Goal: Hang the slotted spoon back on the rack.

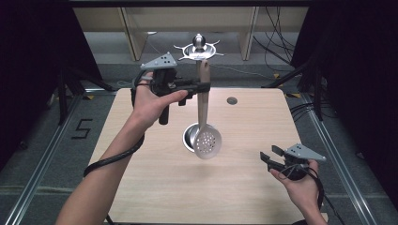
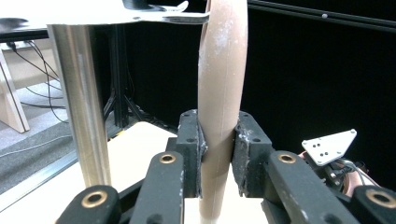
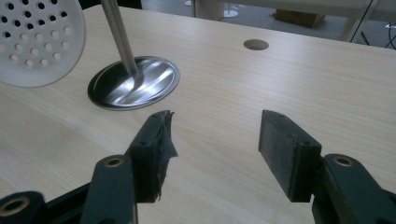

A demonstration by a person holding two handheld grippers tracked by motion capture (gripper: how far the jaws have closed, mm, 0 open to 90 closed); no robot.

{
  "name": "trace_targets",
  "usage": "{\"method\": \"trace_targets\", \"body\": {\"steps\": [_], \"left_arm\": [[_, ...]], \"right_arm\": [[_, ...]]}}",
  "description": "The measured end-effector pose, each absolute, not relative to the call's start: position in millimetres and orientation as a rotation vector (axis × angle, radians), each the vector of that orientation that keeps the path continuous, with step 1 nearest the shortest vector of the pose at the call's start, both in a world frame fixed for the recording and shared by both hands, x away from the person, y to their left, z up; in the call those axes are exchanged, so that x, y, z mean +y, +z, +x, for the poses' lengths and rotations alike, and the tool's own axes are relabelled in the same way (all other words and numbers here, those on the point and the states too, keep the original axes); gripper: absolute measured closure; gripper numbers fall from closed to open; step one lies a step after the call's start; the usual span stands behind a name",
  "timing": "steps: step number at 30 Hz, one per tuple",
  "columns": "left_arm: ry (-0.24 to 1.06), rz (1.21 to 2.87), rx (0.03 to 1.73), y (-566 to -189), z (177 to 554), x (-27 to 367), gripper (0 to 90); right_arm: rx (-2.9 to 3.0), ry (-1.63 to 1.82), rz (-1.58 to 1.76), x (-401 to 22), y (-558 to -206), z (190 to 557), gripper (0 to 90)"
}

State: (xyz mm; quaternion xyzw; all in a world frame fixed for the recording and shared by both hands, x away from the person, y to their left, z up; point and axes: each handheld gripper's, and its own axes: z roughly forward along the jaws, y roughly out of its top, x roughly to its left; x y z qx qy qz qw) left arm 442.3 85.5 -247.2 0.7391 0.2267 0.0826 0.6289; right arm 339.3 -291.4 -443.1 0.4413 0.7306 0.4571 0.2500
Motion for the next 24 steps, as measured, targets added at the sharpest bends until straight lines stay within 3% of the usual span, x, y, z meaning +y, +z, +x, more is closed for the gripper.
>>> {"method": "trace_targets", "body": {"steps": [24], "left_arm": [[0.151,1.657,0.538,-251.6,449.1,89.5,73.0]], "right_arm": [[1.991,1.245,1.247,-289.5,-443.5,337.0,44.6]]}}
